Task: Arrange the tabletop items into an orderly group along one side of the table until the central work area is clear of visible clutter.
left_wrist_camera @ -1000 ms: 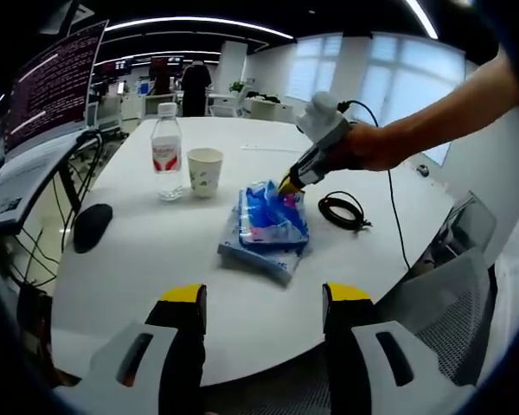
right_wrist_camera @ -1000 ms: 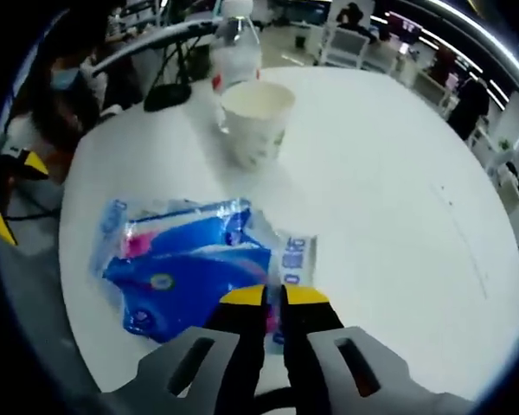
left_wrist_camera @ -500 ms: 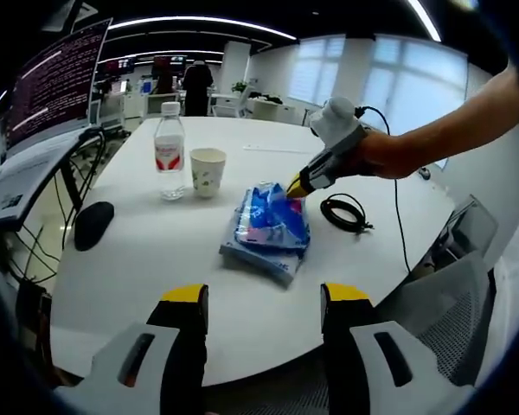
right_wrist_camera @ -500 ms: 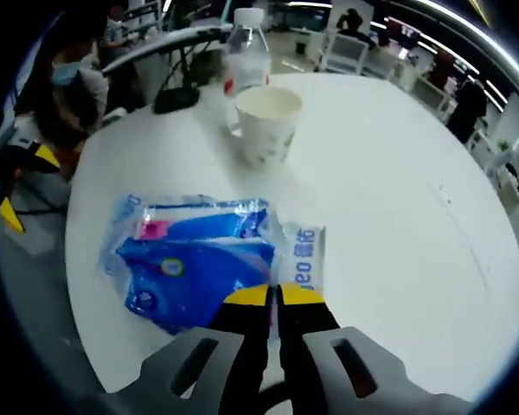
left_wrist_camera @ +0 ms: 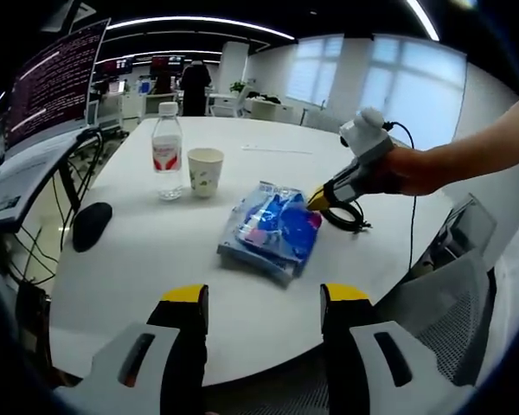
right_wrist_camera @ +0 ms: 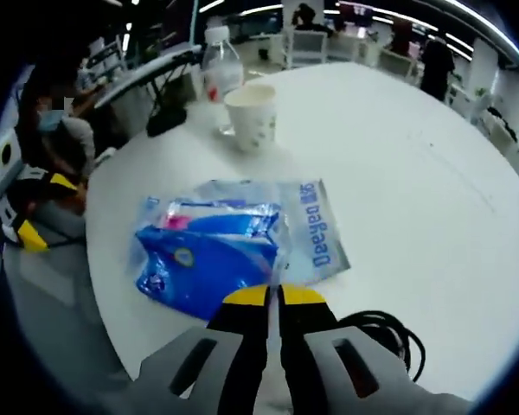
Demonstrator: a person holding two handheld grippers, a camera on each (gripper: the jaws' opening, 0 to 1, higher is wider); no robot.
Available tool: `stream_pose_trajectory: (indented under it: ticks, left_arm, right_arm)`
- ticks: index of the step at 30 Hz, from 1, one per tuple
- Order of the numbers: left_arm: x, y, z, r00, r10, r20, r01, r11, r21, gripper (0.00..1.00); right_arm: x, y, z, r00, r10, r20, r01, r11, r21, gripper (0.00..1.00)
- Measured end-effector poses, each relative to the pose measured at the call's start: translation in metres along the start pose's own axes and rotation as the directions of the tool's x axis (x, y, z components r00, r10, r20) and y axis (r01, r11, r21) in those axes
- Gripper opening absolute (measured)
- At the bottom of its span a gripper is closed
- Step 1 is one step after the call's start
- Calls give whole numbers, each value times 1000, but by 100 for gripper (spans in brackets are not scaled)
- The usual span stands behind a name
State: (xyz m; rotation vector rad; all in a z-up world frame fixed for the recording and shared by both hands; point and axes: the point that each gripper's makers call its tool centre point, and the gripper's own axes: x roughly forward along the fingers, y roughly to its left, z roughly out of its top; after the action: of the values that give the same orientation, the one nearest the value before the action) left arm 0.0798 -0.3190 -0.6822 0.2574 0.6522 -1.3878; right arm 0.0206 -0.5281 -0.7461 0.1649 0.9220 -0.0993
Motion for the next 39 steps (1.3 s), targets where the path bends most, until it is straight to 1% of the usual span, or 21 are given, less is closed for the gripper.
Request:
stream_pose_trajectory:
  ticks: [2, 5, 9, 12, 15, 18, 22, 25, 26, 28, 29, 31, 35, 39]
  left_arm:
    - [0, -1, 0, 1000, -2, 2, 2, 1000, 0, 52]
    - [-1, -1, 1, 1000, -3, 5, 3, 1000, -2, 52]
    - [0, -1, 0, 1000, -5, 0, 5, 1000, 4, 52]
    - [-1, -1, 0, 1000, -6, 1, 6, 1000, 2, 52]
    - [-1, -2, 0, 1000, -7, 0, 7, 1000, 1, 52]
    - [0, -2, -1, 1000, -10, -5, 10, 1000, 7, 52]
    - [1, -4, -3, 1000, -10, -19, 10, 1000, 27, 52]
    - [1, -4, -3, 1000, -9, -17, 10, 1000, 28, 52]
    - [1, -4, -3, 1000, -8, -17, 8, 1000, 27, 52]
    - [1, -4, -3, 1000, -8, -17, 8, 1000, 25, 52]
    - [2, -4, -4, 1000, -7, -23, 7, 1000, 27, 52]
    - [2, -4, -4, 1000, -5, -25, 6, 999, 32, 52]
    - [2, -3, -5, 1000, 2, -28, -1, 999, 34, 52]
    - [2, -1, -6, 1000, 9, -30, -7, 999, 35, 52]
  right_arm:
    - [-3, 6, -7, 1000, 8, 1, -8, 1000, 23, 1]
    - [-3, 11, -13, 1000, 15, 18, -17, 996, 88, 1]
    - [-7, 17, -23, 1000, 10, 16, -12, 994, 111, 1]
    - [-11, 22, -25, 999, 7, 31, -11, 991, 136, 2]
    - [-11, 27, -29, 1000, 3, 22, -6, 993, 121, 4]
    - [-11, 29, -30, 1000, 7, 22, -10, 994, 108, 8]
    - [-6, 25, -33, 1000, 10, 10, -11, 991, 132, 10]
    - [-3, 26, -32, 1000, 22, 15, -24, 988, 152, 10]
    - [-3, 27, -32, 1000, 24, 16, -26, 988, 152, 9]
    - [-3, 29, -26, 999, 37, 39, -42, 991, 125, 0]
    - [-5, 31, -19, 997, 38, 70, -46, 993, 113, 1]
    - [-9, 32, -17, 996, 42, 75, -51, 992, 120, 0]
    - [-17, 23, -12, 993, 24, 111, -41, 988, 150, 0]
    - [-28, 7, -9, 991, -7, 132, -15, 986, 163, 0]
